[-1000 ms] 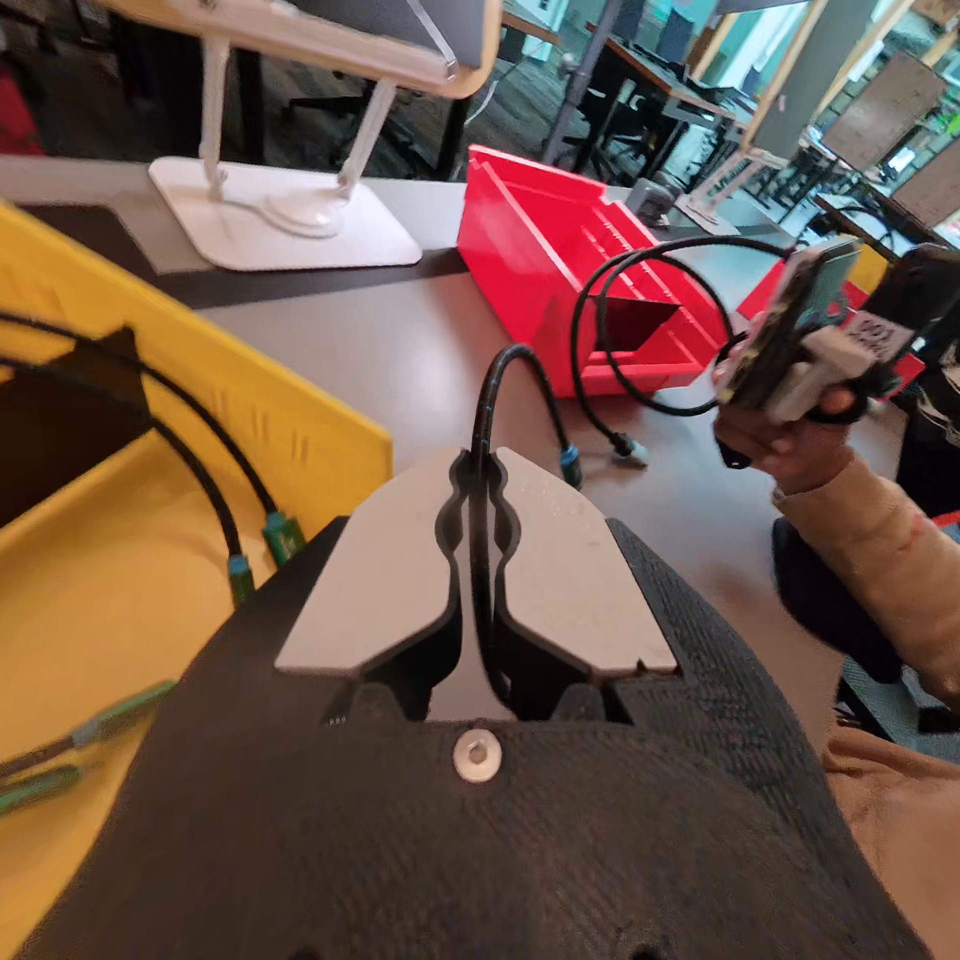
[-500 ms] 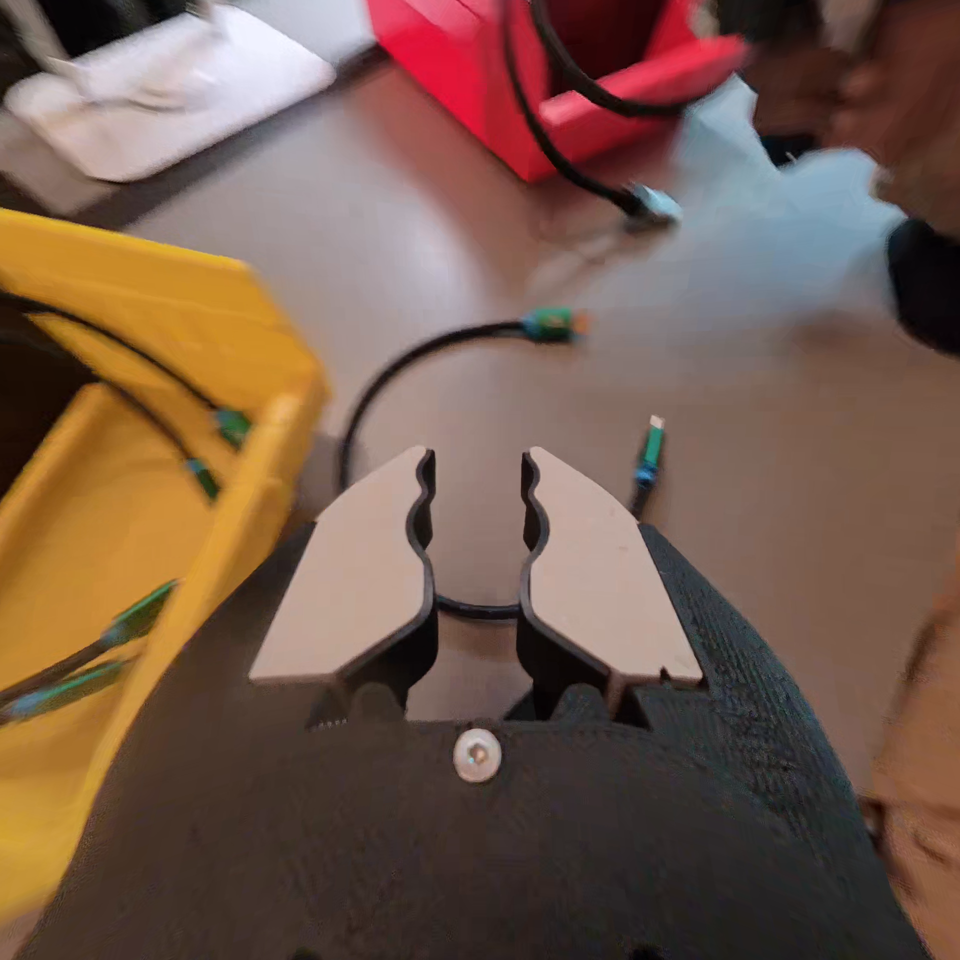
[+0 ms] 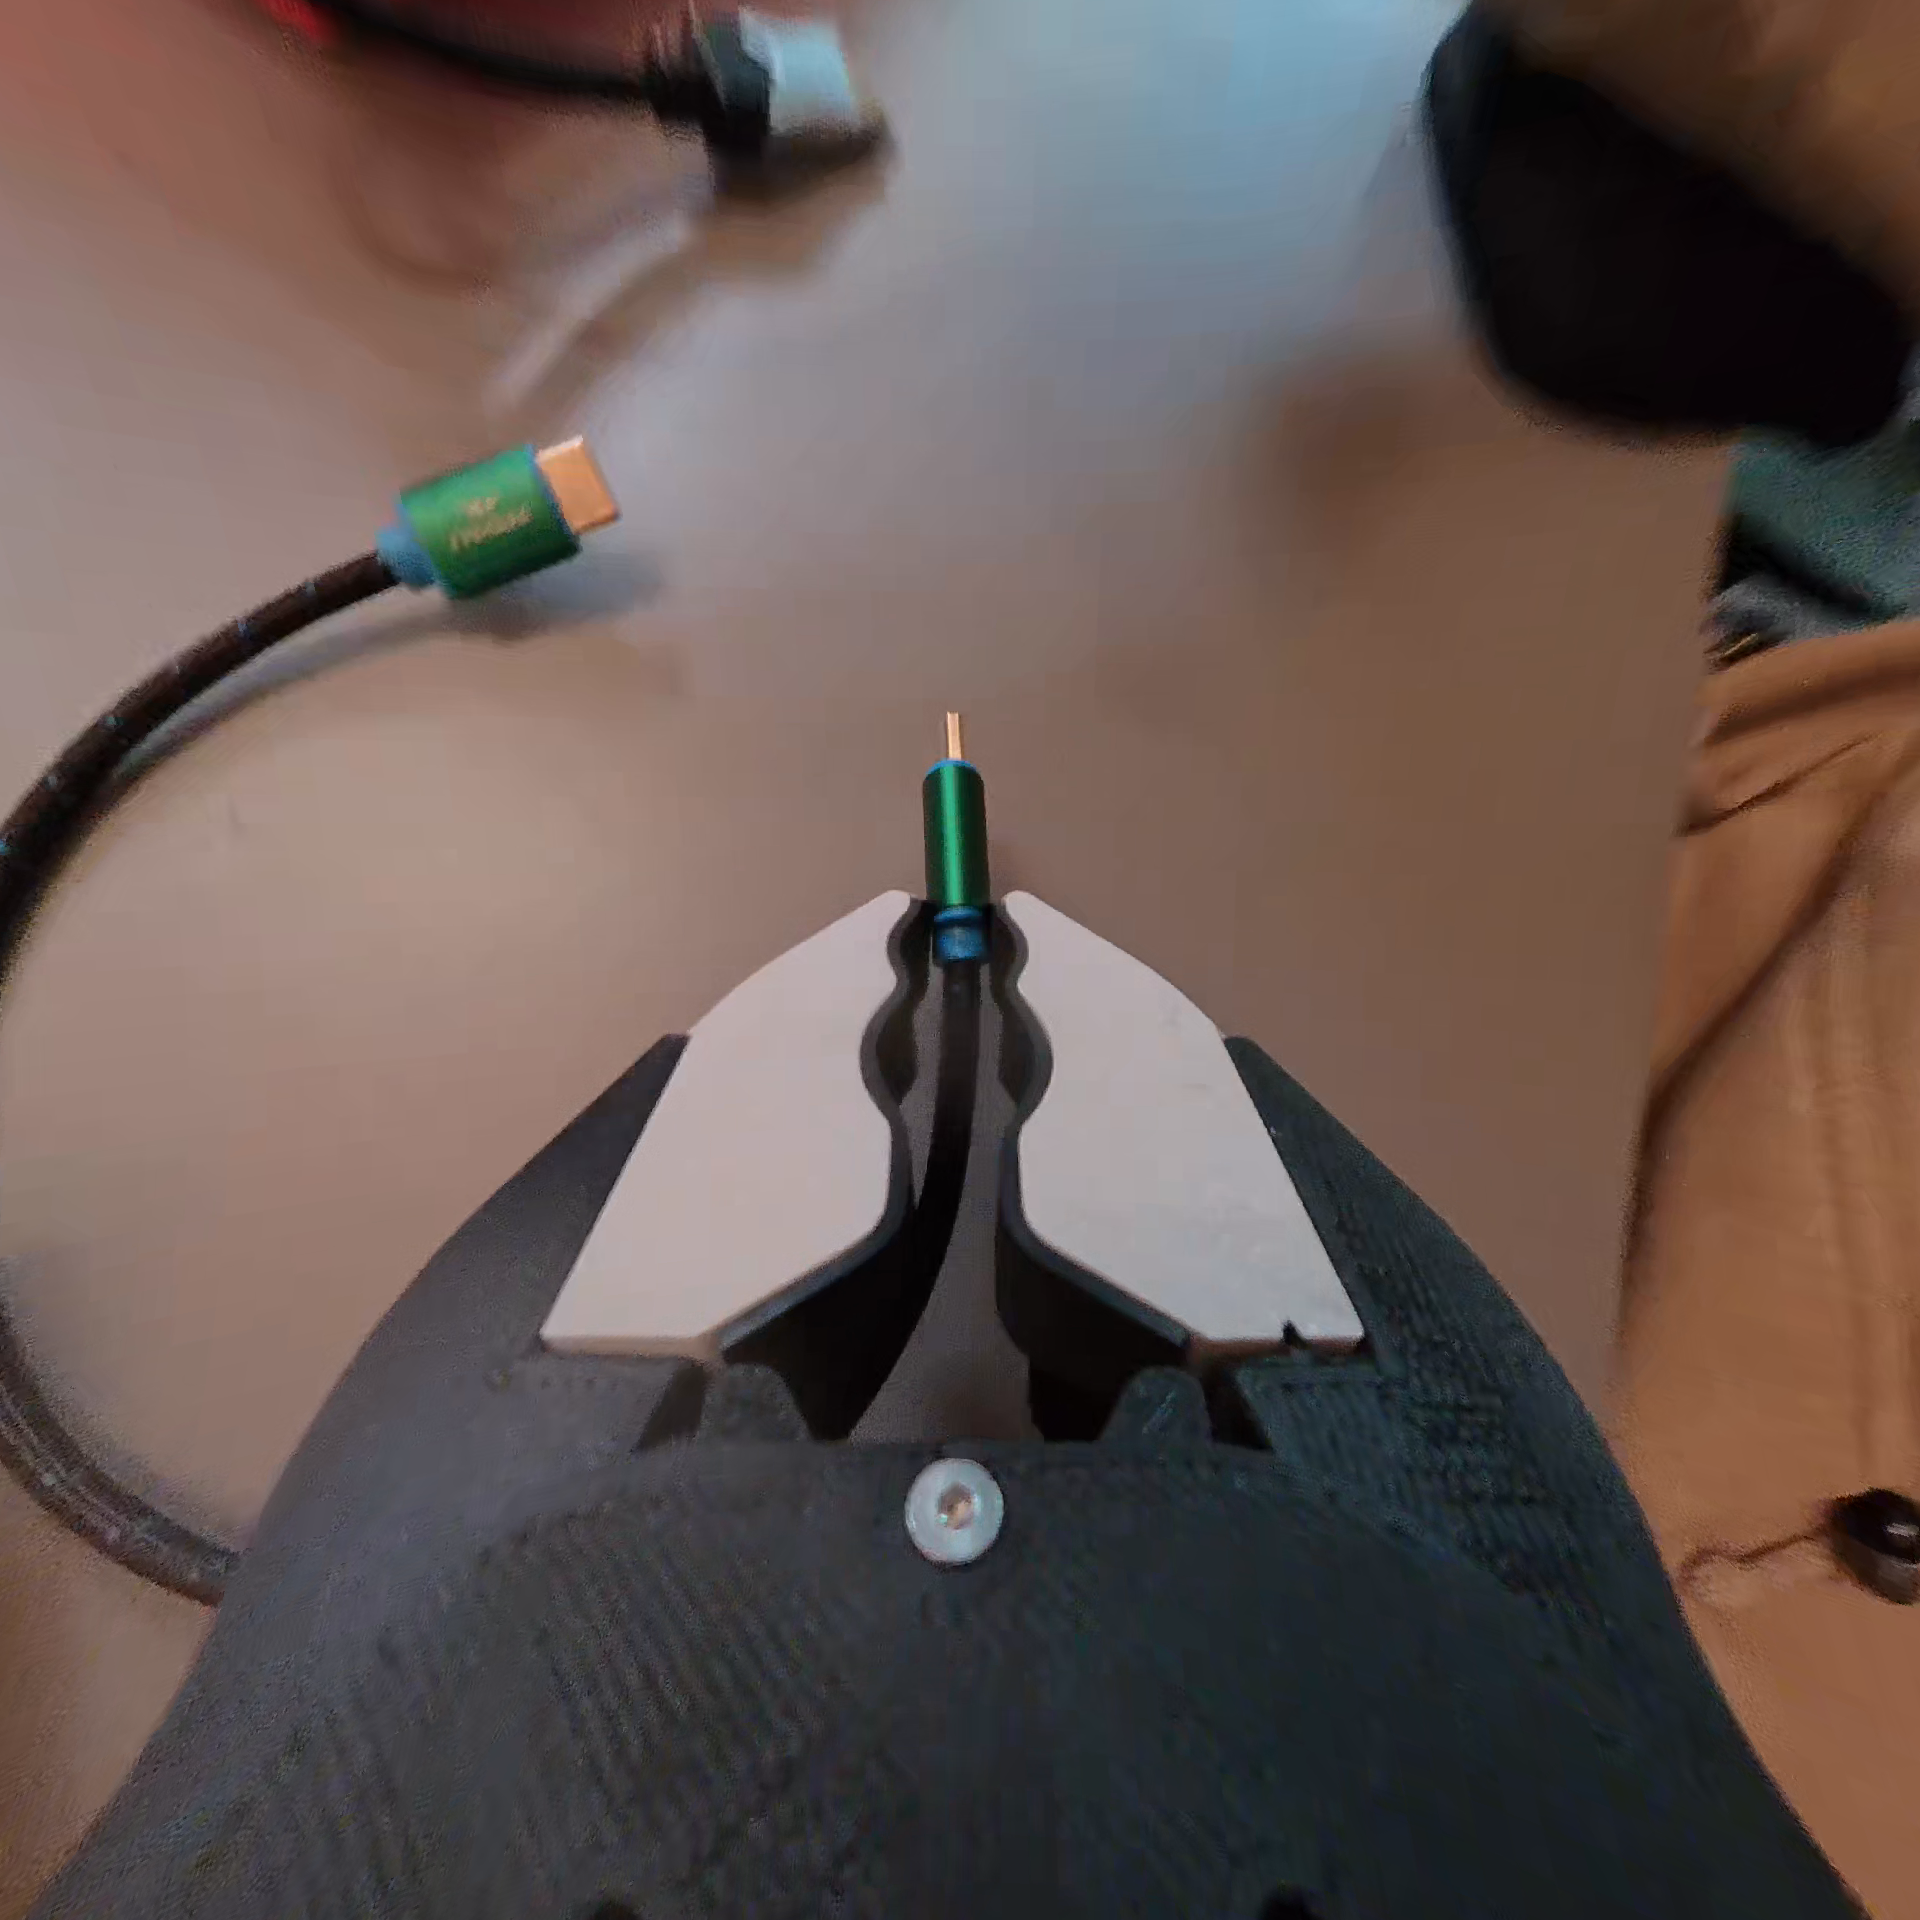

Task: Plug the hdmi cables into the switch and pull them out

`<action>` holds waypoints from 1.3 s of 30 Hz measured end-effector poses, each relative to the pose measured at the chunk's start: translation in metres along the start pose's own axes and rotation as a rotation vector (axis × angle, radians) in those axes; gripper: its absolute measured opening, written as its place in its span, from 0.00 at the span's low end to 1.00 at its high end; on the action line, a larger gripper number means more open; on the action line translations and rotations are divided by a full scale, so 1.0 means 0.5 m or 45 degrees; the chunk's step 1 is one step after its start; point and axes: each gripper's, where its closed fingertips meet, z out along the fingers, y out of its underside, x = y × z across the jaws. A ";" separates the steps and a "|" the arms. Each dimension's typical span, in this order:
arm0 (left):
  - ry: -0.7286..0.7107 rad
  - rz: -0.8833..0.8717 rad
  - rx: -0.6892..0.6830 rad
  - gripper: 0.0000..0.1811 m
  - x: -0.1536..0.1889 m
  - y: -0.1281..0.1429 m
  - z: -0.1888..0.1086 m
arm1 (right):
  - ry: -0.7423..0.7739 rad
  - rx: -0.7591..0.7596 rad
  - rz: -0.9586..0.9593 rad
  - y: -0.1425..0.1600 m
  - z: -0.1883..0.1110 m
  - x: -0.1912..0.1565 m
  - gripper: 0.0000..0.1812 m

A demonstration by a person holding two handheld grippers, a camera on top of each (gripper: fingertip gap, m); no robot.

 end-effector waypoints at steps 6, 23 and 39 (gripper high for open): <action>0.272 -0.034 0.250 0.06 0.025 -0.159 -0.069 | -0.212 -0.006 0.120 0.003 -0.003 -0.039 0.12; 0.374 -0.013 0.321 0.06 0.026 -0.171 -0.051 | -0.186 -0.114 0.137 0.059 0.030 -0.033 0.12; 0.350 -0.033 0.410 0.06 0.023 -0.188 -0.061 | -0.205 0.045 0.279 0.049 0.041 -0.025 0.12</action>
